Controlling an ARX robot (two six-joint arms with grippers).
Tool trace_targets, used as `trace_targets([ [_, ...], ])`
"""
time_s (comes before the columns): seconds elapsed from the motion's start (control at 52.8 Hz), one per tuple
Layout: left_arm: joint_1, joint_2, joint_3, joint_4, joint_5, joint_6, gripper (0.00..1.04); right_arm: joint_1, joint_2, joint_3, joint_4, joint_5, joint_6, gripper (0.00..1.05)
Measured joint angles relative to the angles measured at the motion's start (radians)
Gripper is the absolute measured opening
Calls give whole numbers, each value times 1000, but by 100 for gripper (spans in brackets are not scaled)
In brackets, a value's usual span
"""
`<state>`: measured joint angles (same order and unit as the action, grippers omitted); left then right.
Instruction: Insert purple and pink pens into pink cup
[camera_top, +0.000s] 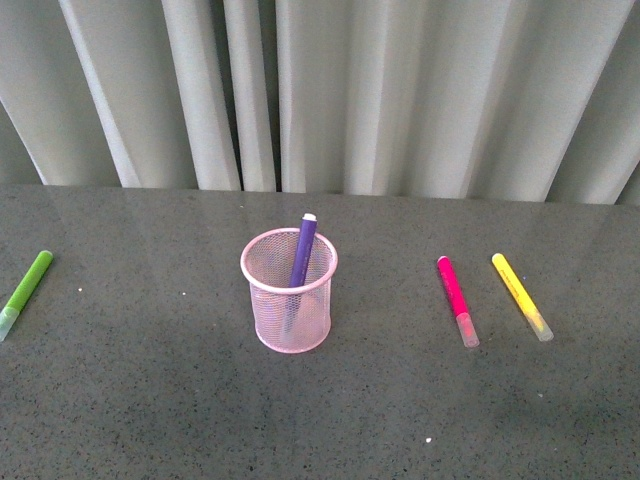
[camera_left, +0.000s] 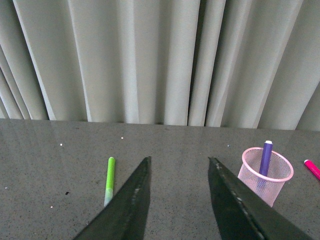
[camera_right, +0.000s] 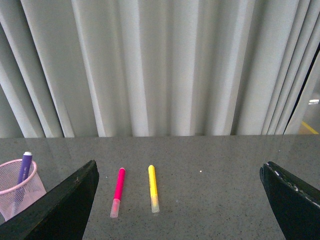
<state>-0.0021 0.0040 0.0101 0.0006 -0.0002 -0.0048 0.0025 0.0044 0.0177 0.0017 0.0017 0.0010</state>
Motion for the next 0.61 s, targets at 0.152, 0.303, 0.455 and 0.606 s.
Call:
trace_targets([
  [0.152,0,0,0,0,0,0,68,0,0,0,0,0,0,98],
  [0.303,0,0,0,0,0,0,97,-78,244,123,-232,-35,64,98],
  [0.455,0,0,0,0,0,0,98,-220,644,219,-29,-74,61,98],
  [0.606,0,0,0,0,0,0,98,-204,1165,417,194,-93,37,98],
])
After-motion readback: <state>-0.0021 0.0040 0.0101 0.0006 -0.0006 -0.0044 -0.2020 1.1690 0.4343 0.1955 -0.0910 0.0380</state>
